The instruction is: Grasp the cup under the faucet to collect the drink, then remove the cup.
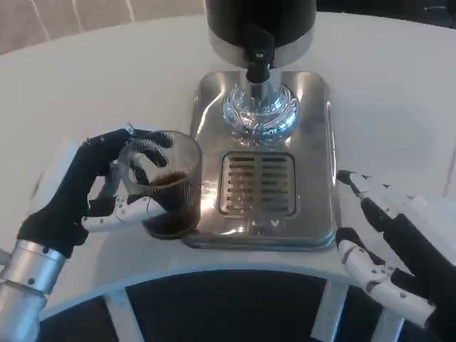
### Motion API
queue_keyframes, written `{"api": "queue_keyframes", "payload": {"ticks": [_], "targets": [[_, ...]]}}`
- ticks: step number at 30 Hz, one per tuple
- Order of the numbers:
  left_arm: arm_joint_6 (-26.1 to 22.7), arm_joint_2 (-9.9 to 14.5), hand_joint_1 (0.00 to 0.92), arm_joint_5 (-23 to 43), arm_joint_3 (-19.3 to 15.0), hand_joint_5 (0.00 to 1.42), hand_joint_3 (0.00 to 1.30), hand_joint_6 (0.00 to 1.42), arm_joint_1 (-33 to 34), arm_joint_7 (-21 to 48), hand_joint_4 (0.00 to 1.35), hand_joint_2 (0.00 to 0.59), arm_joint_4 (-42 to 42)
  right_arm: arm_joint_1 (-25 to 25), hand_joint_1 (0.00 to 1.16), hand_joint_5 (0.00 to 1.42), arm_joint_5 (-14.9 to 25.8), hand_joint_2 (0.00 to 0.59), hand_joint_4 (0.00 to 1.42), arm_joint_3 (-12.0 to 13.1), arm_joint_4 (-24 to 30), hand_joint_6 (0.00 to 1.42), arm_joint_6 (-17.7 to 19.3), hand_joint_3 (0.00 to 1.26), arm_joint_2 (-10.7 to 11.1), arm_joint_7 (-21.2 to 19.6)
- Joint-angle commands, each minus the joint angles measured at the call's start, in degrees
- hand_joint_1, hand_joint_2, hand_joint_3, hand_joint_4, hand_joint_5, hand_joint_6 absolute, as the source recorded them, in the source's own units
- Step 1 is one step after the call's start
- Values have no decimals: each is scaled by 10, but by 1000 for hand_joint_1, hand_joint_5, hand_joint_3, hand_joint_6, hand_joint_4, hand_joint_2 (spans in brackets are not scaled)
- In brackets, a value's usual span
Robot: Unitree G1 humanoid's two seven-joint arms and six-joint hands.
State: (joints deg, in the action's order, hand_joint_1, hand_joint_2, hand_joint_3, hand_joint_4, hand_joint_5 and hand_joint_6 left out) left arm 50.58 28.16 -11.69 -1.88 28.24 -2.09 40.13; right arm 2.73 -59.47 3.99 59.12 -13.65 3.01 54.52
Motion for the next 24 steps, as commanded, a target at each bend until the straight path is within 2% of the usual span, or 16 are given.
{"api": "queue_keyframes", "payload": {"ticks": [1, 8, 17, 20, 24], "targets": [[12, 4, 659, 20, -19, 1362, 928, 1424, -15, 6, 1098, 0, -25, 2, 0, 0, 1, 535, 0, -3, 9, 0, -1, 16, 8, 5], [12, 5, 660, 44, -37, 1362, 928, 1424, -52, 30, 1098, 0, -81, 1, 0, 0, -3, 535, 0, -16, 9, 0, 23, 0, 27, 17], [-4, 6, 671, 77, -61, 1362, 928, 1424, -105, 59, 1098, 0, -152, -5, 0, 0, -9, 546, 0, -28, 9, 0, 32, 0, 26, 27], [-7, 7, 674, 88, -70, 1349, 928, 1424, -122, 70, 1098, 0, -173, -1, 0, 0, -7, 549, 0, -39, 9, 0, 46, 0, 34, 34], [-14, 7, 675, 104, -80, 1348, 928, 1424, -140, 87, 1098, 0, -198, 3, 0, 0, -8, 553, 0, -50, 9, 0, 57, 0, 34, 37]]}}
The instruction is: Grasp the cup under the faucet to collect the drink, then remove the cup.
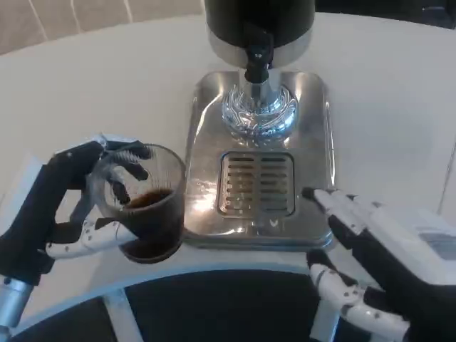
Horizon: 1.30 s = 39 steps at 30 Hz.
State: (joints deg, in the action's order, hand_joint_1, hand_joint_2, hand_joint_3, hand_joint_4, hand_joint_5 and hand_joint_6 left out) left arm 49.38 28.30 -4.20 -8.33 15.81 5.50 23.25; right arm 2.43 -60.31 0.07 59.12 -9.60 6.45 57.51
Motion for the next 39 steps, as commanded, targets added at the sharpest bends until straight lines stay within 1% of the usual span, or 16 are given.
{"api": "queue_keyframes", "payload": {"ticks": [1, 9, 14, 20, 28, 31, 39], "targets": [[-4, 5, 675, 33, -16, 1348, 928, 1424, -19, 14, 1098, 0, -33, 7, 0, 0, 0, 553, 0, -14, 9, 0, 18, 0, -2, 8], [-15, 3, 682, 55, -30, 1348, 928, 1424, -49, 41, 1098, 0, -69, 20, 0, 0, -6, 555, 0, -33, 9, 0, 32, 0, -9, 10], [-18, -2, 683, 57, -34, 1348, 928, 1424, -56, 47, 1098, 0, -77, 27, 0, 0, -9, 555, 0, -39, 9, 0, 36, 0, -14, 12], [-18, -6, 684, 53, -36, 1334, 928, 1424, -56, 43, 1098, 0, -77, 20, 0, 0, -7, 555, 0, -33, 9, 0, 37, 0, -15, 20], [-20, -20, 684, 45, -43, 1334, 928, 1424, -49, 35, 1098, 0, -68, 11, 0, 0, -4, 553, 0, -25, 9, 0, 39, 0, -17, 29], [-20, -21, 684, 45, -43, 1334, 928, 1424, -46, 37, 1098, 0, -66, 6, 0, 0, -3, 553, 0, -24, 9, 0, 40, 0, -18, 32], [-18, -20, 684, 47, -46, 1334, 928, 1424, -42, 42, 1098, 0, -58, 2, 0, 0, -10, 553, 0, -29, 9, 0, 43, 0, -27, 37]]}}
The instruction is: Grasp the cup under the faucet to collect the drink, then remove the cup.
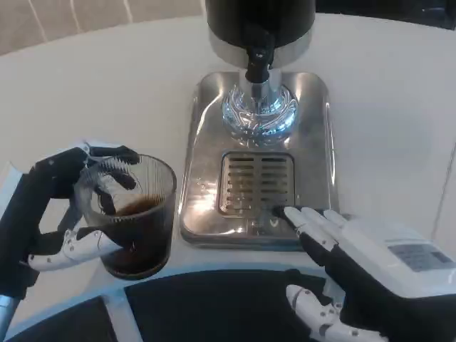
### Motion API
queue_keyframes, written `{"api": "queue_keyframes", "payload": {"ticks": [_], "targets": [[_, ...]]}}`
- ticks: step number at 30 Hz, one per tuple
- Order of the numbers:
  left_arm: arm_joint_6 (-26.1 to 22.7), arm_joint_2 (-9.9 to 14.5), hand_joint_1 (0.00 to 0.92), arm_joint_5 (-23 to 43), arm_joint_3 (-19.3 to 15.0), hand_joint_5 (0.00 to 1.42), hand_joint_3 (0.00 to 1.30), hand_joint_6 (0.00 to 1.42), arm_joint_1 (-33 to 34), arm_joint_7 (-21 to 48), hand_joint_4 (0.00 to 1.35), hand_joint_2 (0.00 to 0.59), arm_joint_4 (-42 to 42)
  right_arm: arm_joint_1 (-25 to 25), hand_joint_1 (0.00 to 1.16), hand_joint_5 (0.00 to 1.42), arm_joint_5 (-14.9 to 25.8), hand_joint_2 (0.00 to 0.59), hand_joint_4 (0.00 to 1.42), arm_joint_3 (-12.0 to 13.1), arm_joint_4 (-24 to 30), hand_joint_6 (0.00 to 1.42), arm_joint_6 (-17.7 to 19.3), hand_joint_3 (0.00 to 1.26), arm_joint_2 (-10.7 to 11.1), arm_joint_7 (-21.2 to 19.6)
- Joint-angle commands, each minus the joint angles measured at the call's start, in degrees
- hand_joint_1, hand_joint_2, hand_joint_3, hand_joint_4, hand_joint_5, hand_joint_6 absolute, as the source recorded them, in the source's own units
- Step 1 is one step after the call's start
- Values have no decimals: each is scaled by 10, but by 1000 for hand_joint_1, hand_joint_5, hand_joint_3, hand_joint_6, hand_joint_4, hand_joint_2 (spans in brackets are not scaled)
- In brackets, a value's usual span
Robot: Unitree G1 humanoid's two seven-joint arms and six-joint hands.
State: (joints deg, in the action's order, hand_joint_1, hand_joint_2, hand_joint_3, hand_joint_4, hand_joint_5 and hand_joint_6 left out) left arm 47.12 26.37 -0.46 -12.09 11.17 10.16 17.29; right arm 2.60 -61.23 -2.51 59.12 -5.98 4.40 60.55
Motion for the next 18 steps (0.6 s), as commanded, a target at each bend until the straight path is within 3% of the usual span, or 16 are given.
{"api": "queue_keyframes", "payload": {"ticks": [1, 18], "targets": [[5, -1, 684, 10, -9, 1334, 928, 1424, 4, -4, 1098, 0, 2, -1, 0, 0, -2, 553, 0, -3, 9, 0, 6, 0, -6, 7], [5, -10, 691, 22, -19, 1334, 928, 1424, -2, -6, 1098, 0, -12, -5, 0, 0, -5, 553, 0, -9, 9, 0, 14, 0, -18, 5]]}}
